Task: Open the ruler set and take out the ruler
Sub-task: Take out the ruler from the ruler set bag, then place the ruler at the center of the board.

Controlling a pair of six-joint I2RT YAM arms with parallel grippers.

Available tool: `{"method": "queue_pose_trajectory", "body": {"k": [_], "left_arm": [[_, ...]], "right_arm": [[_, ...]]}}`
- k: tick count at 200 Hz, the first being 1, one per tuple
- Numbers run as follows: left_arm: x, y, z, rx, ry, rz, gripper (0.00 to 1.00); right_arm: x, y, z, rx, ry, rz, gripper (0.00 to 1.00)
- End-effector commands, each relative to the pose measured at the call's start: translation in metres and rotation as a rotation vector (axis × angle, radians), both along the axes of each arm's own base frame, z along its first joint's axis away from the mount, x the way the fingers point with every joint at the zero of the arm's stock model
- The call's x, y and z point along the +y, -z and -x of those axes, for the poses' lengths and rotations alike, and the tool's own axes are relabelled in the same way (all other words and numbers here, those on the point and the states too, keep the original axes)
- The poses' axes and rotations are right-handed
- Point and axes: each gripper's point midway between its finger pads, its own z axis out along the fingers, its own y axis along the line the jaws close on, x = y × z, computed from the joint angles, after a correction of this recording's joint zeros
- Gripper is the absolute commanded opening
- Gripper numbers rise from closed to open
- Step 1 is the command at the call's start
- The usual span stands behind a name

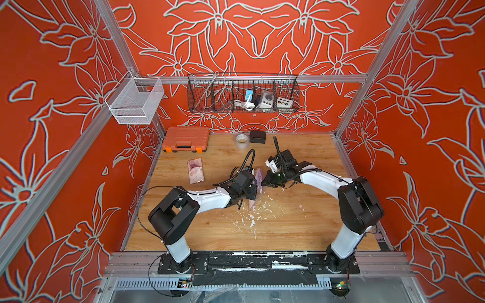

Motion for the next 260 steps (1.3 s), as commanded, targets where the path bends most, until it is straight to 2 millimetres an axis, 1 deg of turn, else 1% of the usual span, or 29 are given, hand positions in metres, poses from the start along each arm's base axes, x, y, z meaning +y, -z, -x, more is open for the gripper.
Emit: {"method": "queue_pose_trajectory", "body": {"k": [1,36,52,63,69,78,86,102,125,141,169,182,207,219,227,239,258,260], "left_arm": [[0.008,0.019,0.01,0.056,-0.001,-0.063,0.0],[0.008,0.02,0.01,0.059,-0.006,-0.065,0.0],[0.008,0.02,0.01,0.059,-0.006,-0.063,0.0],[0.007,0.019,0.009,0.06,-0.005,-0.06,0.0],[0.007,0.018,0.009,0.059,-0.004,-0.059,0.0],[0.007,0.017,0.009,0.057,-0.007,-0.056,0.0],[0.007,0.017,0.01,0.058,-0.006,-0.056,0.0],[0.007,0.015,0.01,0.054,-0.007,-0.052,0.0],[0.006,0.015,0.011,0.063,-0.003,-0.048,0.0],[0.006,0.014,0.01,0.058,-0.003,-0.045,0.0],[0.005,0.014,0.01,0.058,-0.002,-0.045,0.0],[0.005,0.015,0.01,0.06,-0.002,-0.046,0.0],[0.006,0.015,0.01,0.059,-0.005,-0.047,0.0],[0.006,0.014,0.01,0.058,-0.007,-0.046,0.0],[0.006,0.015,0.01,0.059,-0.007,-0.047,0.0],[0.006,0.015,0.01,0.06,-0.008,-0.046,0.0],[0.006,0.016,0.01,0.06,-0.008,-0.047,0.0],[0.006,0.016,0.01,0.061,-0.008,-0.048,0.0]], "right_arm": [[-0.008,-0.034,-0.008,-0.081,0.009,-0.013,0.0],[-0.032,-0.064,-0.015,-0.147,0.093,-0.077,0.0],[-0.049,-0.075,-0.022,-0.167,0.162,-0.117,0.0],[-0.069,-0.076,-0.03,-0.16,0.244,-0.131,0.0],[-0.085,-0.073,-0.035,-0.151,0.325,-0.133,0.0],[-0.116,-0.059,-0.041,-0.116,0.473,-0.133,0.0],[-0.14,-0.049,-0.047,-0.094,0.594,-0.165,0.0],[-0.179,-0.033,-0.052,-0.041,0.777,-0.234,0.0],[-0.222,-0.007,-0.049,0.017,0.972,-0.268,0.0],[-0.241,0.009,-0.044,0.034,1.055,-0.239,0.0],[-0.257,0.022,-0.046,0.059,1.096,-0.204,0.0],[-0.262,0.028,-0.049,0.063,1.116,-0.221,0.0],[-0.262,0.04,-0.056,0.098,1.132,-0.261,0.0],[-0.261,0.048,-0.056,0.127,1.149,-0.286,0.0],[-0.26,0.049,-0.057,0.127,1.157,-0.306,0.0],[-0.26,0.054,-0.054,0.144,1.171,-0.305,0.0],[-0.266,0.053,-0.048,0.13,1.19,-0.265,0.0],[-0.266,0.053,-0.047,0.129,1.189,-0.26,0.02]]}}
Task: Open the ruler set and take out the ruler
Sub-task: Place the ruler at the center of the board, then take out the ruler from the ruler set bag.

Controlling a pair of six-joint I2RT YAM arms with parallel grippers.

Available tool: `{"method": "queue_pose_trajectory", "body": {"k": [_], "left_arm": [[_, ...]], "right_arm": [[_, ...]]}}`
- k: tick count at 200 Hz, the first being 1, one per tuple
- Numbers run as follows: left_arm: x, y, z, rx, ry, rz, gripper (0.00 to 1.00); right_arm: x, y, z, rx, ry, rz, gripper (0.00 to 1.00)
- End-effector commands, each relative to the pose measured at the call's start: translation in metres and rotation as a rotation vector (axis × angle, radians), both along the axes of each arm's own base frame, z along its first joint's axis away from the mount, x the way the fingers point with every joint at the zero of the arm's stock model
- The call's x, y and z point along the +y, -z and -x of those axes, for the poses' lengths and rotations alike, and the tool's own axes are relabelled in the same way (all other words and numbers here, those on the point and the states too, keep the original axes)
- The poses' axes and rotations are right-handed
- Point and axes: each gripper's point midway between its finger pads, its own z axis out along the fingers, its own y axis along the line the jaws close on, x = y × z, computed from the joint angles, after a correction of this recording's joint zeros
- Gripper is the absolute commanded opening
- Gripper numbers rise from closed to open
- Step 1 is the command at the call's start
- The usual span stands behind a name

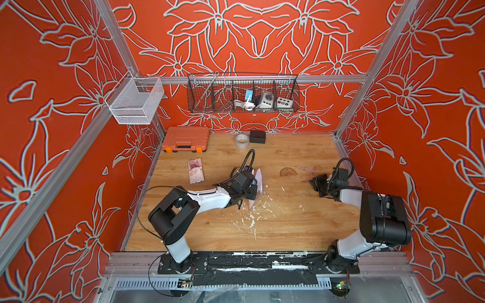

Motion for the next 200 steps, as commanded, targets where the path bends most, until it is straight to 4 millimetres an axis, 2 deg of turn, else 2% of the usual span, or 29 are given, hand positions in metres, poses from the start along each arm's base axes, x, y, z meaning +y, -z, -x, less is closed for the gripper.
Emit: {"method": "queue_pose_trajectory", "body": {"k": [1,11,20,45,77,99,119,132,143,156,165,200], "left_arm": [[0.006,0.016,0.01,0.057,-0.002,-0.049,0.0],[0.006,0.016,0.01,0.057,0.0,-0.048,0.0],[0.005,0.017,0.01,0.057,0.0,-0.048,0.0],[0.003,0.017,0.009,0.058,0.0,-0.038,0.0],[0.001,0.017,0.01,0.064,0.007,-0.032,0.0],[0.001,0.017,0.01,0.064,0.008,-0.031,0.0],[0.001,0.016,0.01,0.061,0.006,-0.027,0.0],[0.0,0.016,0.01,0.062,0.009,-0.022,0.0],[-0.001,0.016,0.01,0.064,0.012,-0.017,0.0],[-0.001,0.017,0.01,0.065,0.009,-0.017,0.0],[-0.001,0.017,0.009,0.065,0.01,-0.022,0.0],[-0.001,0.019,0.01,0.068,0.008,-0.025,0.0]], "right_arm": [[-0.007,-0.008,-0.001,-0.019,0.046,0.009,0.04],[-0.007,-0.011,0.001,-0.018,0.035,0.022,0.27],[-0.006,-0.014,0.004,-0.008,0.027,0.027,0.36],[-0.011,-0.028,0.013,-0.01,0.038,0.072,0.47],[-0.017,-0.066,0.018,-0.098,0.026,0.156,0.5],[-0.004,-0.092,0.017,-0.175,-0.057,0.174,0.5],[0.032,-0.118,0.007,-0.301,-0.257,0.213,0.47],[0.066,-0.127,0.007,-0.326,-0.432,0.253,0.43],[0.105,-0.131,0.01,-0.351,-0.606,0.277,0.41],[0.147,-0.128,0.019,-0.354,-0.771,0.271,0.39],[0.169,-0.125,0.022,-0.363,-0.842,0.245,0.38],[0.228,-0.11,0.034,-0.361,-1.038,0.225,0.31]]}}
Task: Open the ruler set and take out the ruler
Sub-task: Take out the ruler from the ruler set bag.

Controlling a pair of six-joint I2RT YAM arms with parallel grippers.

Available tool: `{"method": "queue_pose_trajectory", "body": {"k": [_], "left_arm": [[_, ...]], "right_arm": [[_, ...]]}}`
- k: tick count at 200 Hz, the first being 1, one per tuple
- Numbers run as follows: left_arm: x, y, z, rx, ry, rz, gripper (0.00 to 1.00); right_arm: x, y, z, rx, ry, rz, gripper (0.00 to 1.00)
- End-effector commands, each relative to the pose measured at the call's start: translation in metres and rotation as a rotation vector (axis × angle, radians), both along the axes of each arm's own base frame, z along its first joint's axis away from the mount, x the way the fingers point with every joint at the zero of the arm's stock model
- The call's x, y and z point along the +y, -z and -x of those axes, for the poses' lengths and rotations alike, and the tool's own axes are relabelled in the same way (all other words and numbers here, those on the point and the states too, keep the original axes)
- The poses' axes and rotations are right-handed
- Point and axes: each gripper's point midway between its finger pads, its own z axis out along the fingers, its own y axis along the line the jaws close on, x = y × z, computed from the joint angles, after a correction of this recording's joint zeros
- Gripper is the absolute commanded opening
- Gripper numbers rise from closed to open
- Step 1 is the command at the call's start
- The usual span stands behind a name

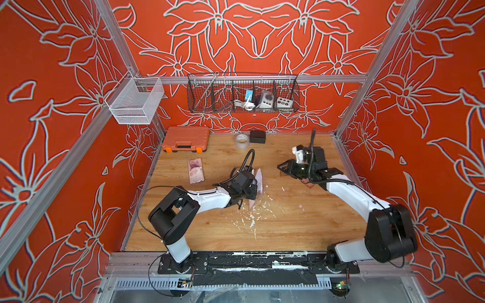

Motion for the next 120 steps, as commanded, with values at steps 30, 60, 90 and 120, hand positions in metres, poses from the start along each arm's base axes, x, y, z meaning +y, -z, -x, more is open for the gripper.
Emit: {"method": "queue_pose_trajectory", "body": {"k": [30,60,90,120], "left_arm": [[0.002,0.018,0.009,0.054,0.01,-0.046,0.0],[0.001,0.019,0.009,0.053,0.011,-0.049,0.0],[0.0,0.016,0.007,0.039,0.015,-0.044,0.0],[-0.004,0.016,0.009,0.034,0.037,-0.023,0.0]], "right_arm": [[0.056,0.037,0.016,0.076,-0.233,0.107,0.26],[0.072,0.054,0.013,0.111,-0.272,0.101,0.21],[0.075,0.076,0.007,0.147,-0.268,0.149,0.19],[0.08,0.092,0.004,0.175,-0.279,0.161,0.18]]}}
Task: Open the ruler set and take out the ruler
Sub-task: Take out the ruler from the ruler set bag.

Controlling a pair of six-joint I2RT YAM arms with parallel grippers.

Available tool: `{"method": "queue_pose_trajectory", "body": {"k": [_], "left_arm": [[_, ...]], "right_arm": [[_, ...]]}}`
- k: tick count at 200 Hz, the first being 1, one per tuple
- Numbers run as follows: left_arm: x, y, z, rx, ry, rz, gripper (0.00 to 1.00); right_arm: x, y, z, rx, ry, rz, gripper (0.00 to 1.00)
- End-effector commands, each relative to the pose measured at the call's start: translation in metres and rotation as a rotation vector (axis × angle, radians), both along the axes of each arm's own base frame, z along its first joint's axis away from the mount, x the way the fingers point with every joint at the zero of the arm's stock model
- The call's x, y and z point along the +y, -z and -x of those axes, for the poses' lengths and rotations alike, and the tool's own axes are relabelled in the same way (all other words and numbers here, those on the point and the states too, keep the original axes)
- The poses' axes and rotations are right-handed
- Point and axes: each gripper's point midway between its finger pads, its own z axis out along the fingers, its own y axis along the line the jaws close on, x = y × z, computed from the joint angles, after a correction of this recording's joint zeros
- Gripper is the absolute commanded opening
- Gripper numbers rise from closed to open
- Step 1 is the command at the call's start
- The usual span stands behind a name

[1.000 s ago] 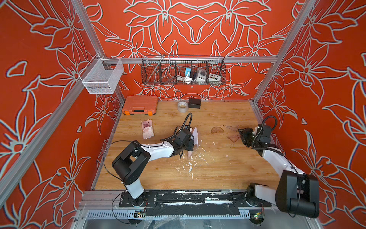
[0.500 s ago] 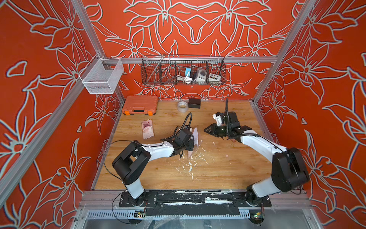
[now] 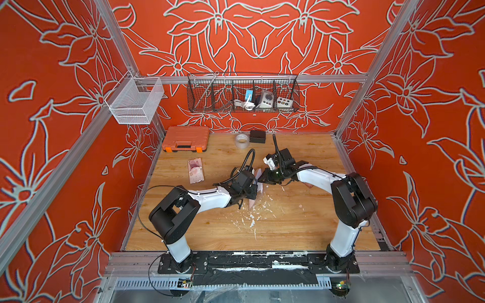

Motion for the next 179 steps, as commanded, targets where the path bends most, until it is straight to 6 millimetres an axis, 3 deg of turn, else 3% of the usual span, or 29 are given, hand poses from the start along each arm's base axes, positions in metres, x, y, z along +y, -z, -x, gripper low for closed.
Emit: {"method": "queue_pose_trajectory", "body": {"k": [1,78,114,179], "left_arm": [[-0.002,0.016,0.009,0.032,0.034,-0.026,0.0],[-0.005,0.015,0.014,-0.015,0.057,0.036,0.0],[-0.003,0.016,0.014,-0.018,0.051,0.038,0.0],[0.004,0.016,0.014,-0.02,0.026,0.012,0.0]], "right_arm": [[0.005,0.009,-0.003,0.005,-0.02,0.027,0.18],[0.019,0.041,-0.004,0.04,-0.031,0.06,0.19],[0.023,0.046,-0.006,0.046,-0.022,0.063,0.2],[0.022,0.031,-0.012,0.011,0.013,0.052,0.0]]}}
